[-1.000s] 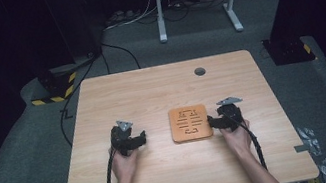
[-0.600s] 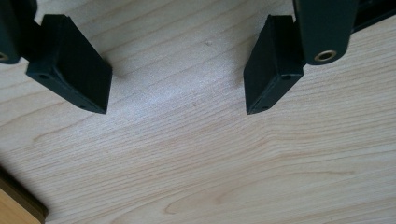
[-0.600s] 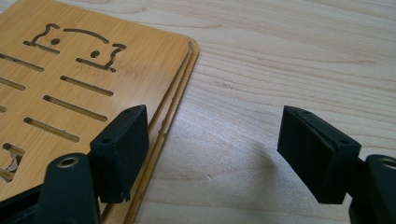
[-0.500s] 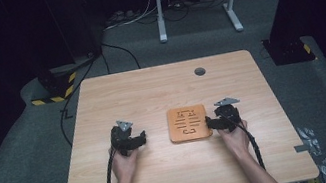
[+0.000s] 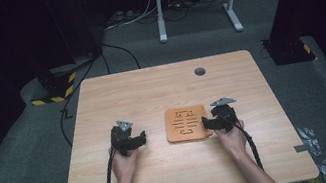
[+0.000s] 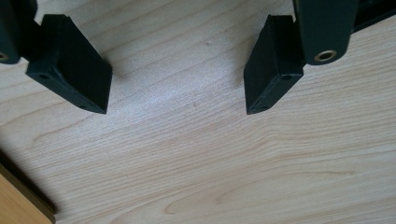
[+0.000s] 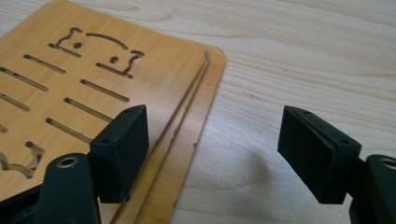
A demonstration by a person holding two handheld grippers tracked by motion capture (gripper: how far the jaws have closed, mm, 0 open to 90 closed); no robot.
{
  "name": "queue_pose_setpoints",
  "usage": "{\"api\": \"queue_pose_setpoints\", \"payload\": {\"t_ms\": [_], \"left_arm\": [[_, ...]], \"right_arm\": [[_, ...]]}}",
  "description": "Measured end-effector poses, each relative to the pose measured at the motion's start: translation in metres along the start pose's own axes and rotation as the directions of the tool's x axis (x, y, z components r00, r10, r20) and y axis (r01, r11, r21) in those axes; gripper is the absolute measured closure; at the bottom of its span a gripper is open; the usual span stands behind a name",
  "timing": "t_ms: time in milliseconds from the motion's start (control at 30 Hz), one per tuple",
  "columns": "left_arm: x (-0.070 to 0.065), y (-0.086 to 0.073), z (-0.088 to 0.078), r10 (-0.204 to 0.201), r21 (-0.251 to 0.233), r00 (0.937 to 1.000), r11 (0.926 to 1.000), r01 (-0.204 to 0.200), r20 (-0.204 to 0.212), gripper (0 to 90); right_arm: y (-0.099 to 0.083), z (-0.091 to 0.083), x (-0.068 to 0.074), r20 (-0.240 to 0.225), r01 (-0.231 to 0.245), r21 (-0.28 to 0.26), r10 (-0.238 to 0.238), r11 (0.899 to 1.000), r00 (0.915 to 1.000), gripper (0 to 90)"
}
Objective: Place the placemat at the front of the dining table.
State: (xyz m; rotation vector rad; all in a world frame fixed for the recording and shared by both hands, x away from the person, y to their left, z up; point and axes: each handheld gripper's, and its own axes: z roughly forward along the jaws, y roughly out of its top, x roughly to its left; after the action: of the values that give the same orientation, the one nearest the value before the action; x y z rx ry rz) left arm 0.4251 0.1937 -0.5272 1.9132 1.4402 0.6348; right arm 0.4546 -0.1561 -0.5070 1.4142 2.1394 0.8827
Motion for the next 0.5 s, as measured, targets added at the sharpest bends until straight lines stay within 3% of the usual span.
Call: {"api": "queue_pose_setpoints", "payload": {"t_ms": [133,500], "left_arm": [[-0.0001,0.0,0.0,-0.002,0.0,1.0,1.0,0.002,-0.001,23.6],[-0.0007,-0.0002,0.0001,-0.01,-0.001,1.0,0.9999,0.01,0.001,23.6]], "right_arm": [[0.0009,0.0031,0.0038,-0.003,0.003,0.013,-0.003,1.0,1.0,23.8],[-0.0012,0.0025,-0.003,0.027,-0.003,0.02,0.002,1.0,0.9996,23.9]]}}
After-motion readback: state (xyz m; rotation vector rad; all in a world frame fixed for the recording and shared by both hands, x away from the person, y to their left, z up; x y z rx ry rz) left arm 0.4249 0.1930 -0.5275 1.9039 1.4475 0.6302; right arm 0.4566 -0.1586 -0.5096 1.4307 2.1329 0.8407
